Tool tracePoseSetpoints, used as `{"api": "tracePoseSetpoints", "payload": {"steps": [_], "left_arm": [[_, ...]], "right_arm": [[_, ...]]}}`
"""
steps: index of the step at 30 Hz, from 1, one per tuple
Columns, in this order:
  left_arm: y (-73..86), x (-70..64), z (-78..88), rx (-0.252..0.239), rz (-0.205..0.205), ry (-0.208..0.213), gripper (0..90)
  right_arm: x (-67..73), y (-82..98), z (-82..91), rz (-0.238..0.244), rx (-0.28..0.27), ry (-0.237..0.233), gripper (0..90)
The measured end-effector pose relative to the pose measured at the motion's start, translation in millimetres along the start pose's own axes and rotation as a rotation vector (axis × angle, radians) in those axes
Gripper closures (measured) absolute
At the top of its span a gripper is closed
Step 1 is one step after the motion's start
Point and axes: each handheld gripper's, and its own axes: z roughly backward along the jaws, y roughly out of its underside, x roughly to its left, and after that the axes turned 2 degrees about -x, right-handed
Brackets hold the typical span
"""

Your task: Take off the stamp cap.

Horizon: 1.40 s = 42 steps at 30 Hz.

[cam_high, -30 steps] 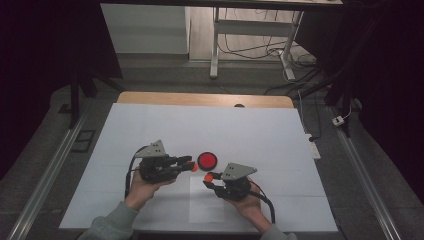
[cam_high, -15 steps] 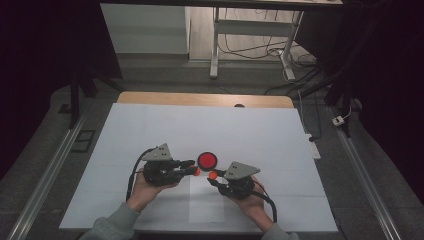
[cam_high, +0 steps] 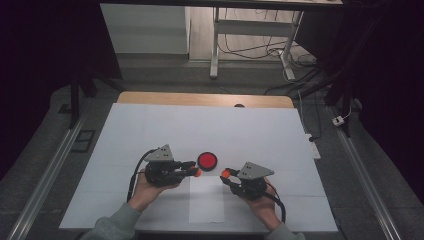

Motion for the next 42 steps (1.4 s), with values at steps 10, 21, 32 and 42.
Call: {"api": "tracePoseSetpoints", "payload": {"steps": [10,21,32,42], "left_arm": [[0.3,1.5,0.6,0.000,0.000,-0.009,72.4],[0.6,1.3,0.9,-0.001,-0.004,-0.014,72.3],[0.7,1.5,1.7,-0.002,-0.005,-0.018,72.3],[0.6,0.7,1.3,-0.003,-0.011,-0.021,72.3]], "right_arm": [[-10.7,10.9,18.0,-0.038,-0.010,0.040,64.7],[-19.6,21.0,33.1,-0.075,-0.016,0.087,64.7],[-25.3,35.6,52.0,-0.101,-0.012,0.134,64.7],[-30.3,48.2,73.1,-0.123,-0.007,0.170,64.6]]}}
